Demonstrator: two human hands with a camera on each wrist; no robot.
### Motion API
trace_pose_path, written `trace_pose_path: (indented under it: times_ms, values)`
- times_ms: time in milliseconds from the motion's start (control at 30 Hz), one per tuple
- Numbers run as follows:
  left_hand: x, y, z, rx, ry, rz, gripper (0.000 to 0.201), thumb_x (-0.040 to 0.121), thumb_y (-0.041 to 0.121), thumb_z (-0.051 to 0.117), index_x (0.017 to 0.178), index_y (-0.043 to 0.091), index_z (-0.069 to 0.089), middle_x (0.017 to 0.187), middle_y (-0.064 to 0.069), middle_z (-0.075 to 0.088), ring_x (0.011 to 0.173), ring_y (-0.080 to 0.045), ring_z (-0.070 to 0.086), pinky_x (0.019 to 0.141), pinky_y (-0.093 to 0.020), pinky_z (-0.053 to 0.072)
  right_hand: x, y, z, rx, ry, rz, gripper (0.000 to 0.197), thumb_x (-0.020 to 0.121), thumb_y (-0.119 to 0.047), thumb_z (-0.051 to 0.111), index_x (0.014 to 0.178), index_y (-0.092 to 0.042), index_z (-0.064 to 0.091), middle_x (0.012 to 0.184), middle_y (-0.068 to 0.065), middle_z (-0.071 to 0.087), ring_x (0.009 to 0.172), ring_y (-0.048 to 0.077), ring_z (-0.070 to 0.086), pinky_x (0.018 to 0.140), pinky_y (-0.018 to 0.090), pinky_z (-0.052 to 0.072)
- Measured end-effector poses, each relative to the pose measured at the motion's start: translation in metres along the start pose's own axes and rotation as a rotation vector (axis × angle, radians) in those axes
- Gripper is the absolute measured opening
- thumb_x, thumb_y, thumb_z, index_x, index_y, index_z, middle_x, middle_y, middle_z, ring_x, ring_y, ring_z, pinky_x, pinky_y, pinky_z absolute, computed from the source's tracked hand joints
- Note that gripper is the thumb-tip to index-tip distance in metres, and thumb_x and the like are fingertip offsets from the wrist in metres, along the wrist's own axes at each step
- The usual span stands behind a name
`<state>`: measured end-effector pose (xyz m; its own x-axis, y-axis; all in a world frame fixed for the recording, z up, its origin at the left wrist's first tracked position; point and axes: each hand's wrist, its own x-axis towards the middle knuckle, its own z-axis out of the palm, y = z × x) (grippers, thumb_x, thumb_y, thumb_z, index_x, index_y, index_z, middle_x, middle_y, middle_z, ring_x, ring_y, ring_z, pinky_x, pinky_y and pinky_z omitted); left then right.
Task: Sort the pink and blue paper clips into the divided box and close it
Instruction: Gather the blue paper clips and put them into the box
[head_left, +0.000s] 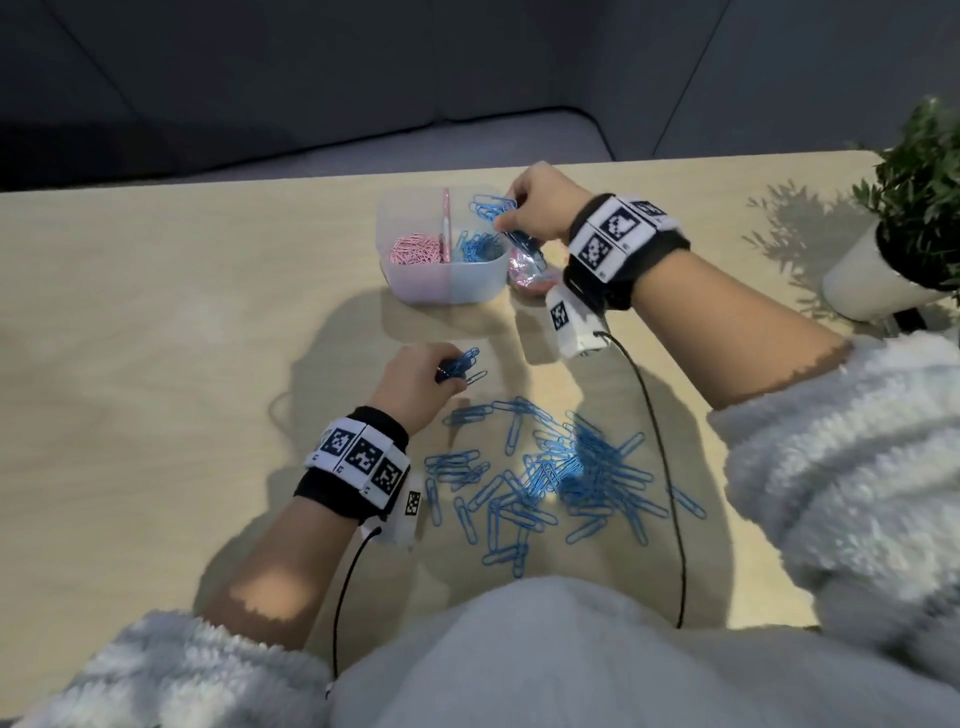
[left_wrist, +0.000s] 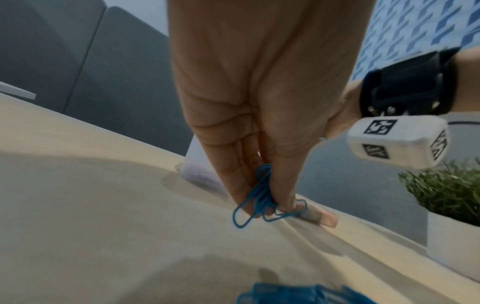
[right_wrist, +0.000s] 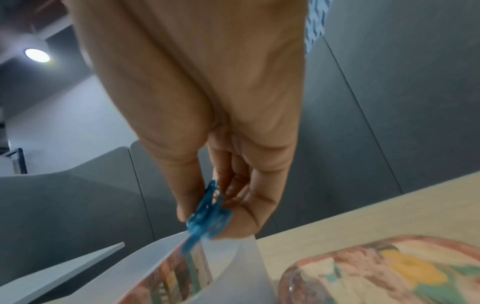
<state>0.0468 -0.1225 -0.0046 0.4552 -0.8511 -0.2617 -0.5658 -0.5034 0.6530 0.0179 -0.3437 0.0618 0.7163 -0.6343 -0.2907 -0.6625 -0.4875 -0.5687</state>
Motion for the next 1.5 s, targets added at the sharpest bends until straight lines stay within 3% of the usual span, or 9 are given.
trace_pose_path:
  times_ms: [200, 400, 533, 667, 933, 1033, 1133, 1367, 1500]
  values:
    - [0.021, 0.019, -0.025, -0.105, 0.089, 0.000, 0.022, 0.081, 0.009, 0.067, 0.102, 0.001, 0.065, 0.089, -0.004, 0.059, 0.083, -0.020, 0.056, 0.071, -0.016, 0.035, 0.029, -0.014, 0.022, 0.004, 0.080, 0.085, 0.041, 0.078, -0.028, 0.073, 0.107, -0.001, 0.061, 0.111, 0.016, 0.065, 0.098, 0.029, 0.065, 0.087, 0.037, 0.054]
    - [0.073, 0.049, -0.058, -0.120, 0.252, -0.032, 0.016, 0.075, 0.012, 0.069, 0.086, 0.001, 0.068, 0.089, -0.017, 0.068, 0.083, -0.030, 0.064, 0.075, -0.034, 0.052, 0.006, -0.004, 0.017, 0.377, 0.188, 0.048, 0.017, 0.086, -0.002, 0.050, 0.082, 0.001, 0.066, 0.086, 0.012, 0.062, 0.074, 0.028, 0.066, 0.072, 0.041, 0.060]
    - [0.107, 0.069, -0.064, -0.001, 0.250, -0.152, 0.032, 0.076, 0.013, 0.066, 0.055, 0.013, 0.042, 0.061, -0.007, 0.048, 0.073, -0.031, 0.046, 0.059, -0.031, 0.038, -0.030, 0.025, 0.012, 0.524, 0.223, 0.027, 0.021, 0.086, 0.000, 0.048, 0.070, -0.005, 0.060, 0.075, 0.014, 0.064, 0.058, 0.018, 0.060, 0.067, 0.039, 0.059]
    - [0.127, 0.074, -0.058, 0.107, 0.162, -0.194, 0.030, 0.079, 0.026, 0.070, 0.099, 0.005, 0.064, 0.114, -0.015, 0.065, 0.108, -0.029, 0.060, 0.085, -0.032, 0.047, -0.076, 0.062, 0.014, 0.551, 0.158, 0.040, 0.015, 0.089, -0.002, 0.050, 0.086, 0.009, 0.060, 0.069, 0.013, 0.060, 0.046, 0.002, 0.058, 0.054, 0.023, 0.056]
    - [0.071, 0.058, -0.048, 0.107, 0.182, 0.089, 0.021, 0.085, 0.019, 0.054, 0.089, 0.003, 0.068, 0.092, -0.017, 0.068, 0.087, -0.030, 0.062, 0.077, -0.031, 0.045, -0.183, 0.155, 0.013, 0.142, -0.145, 0.094, 0.037, 0.063, -0.016, 0.082, 0.088, -0.018, 0.055, 0.079, -0.002, 0.053, 0.060, -0.005, 0.051, 0.062, 0.018, 0.042]
    - [0.022, 0.021, -0.023, 0.121, -0.114, 0.049, 0.021, 0.084, 0.022, 0.065, 0.096, 0.006, 0.063, 0.088, -0.009, 0.063, 0.077, -0.022, 0.055, 0.084, -0.040, 0.051, -0.222, 0.181, 0.025, -0.125, -0.270, 0.185, 0.071, 0.054, -0.028, 0.087, 0.112, -0.020, 0.046, 0.101, 0.002, 0.046, 0.092, 0.018, 0.050, 0.083, 0.034, 0.044]
    - [-0.009, -0.005, 0.006, 0.204, -0.252, -0.002, 0.054, 0.071, 0.046, 0.072, 0.107, 0.010, 0.059, 0.096, -0.008, 0.055, 0.085, -0.025, 0.056, 0.087, -0.039, 0.049, -0.245, 0.191, 0.048, -0.079, -0.252, 0.190, 0.093, 0.058, -0.024, 0.086, 0.135, -0.016, 0.034, 0.115, 0.000, 0.039, 0.107, 0.014, 0.041, 0.092, 0.029, 0.037]
    - [-0.024, 0.006, 0.051, 0.219, -0.240, 0.140, 0.035, 0.079, 0.017, 0.067, 0.110, 0.006, 0.056, 0.106, -0.016, 0.053, 0.097, -0.032, 0.057, 0.084, -0.035, 0.043, -0.211, 0.157, 0.093, 0.077, -0.052, 0.042, 0.053, 0.066, -0.002, 0.076, 0.113, -0.008, 0.053, 0.094, 0.003, 0.044, 0.082, 0.016, 0.044, 0.079, 0.027, 0.040]
    - [-0.026, 0.011, 0.059, 0.286, -0.218, 0.173, 0.038, 0.081, 0.027, 0.064, 0.114, 0.010, 0.056, 0.111, -0.014, 0.053, 0.106, -0.033, 0.051, 0.094, -0.037, 0.038, -0.190, 0.138, 0.092, 0.049, -0.091, -0.046, 0.050, 0.071, -0.012, 0.075, 0.117, -0.007, 0.055, 0.094, 0.004, 0.048, 0.085, 0.019, 0.048, 0.087, 0.033, 0.044]
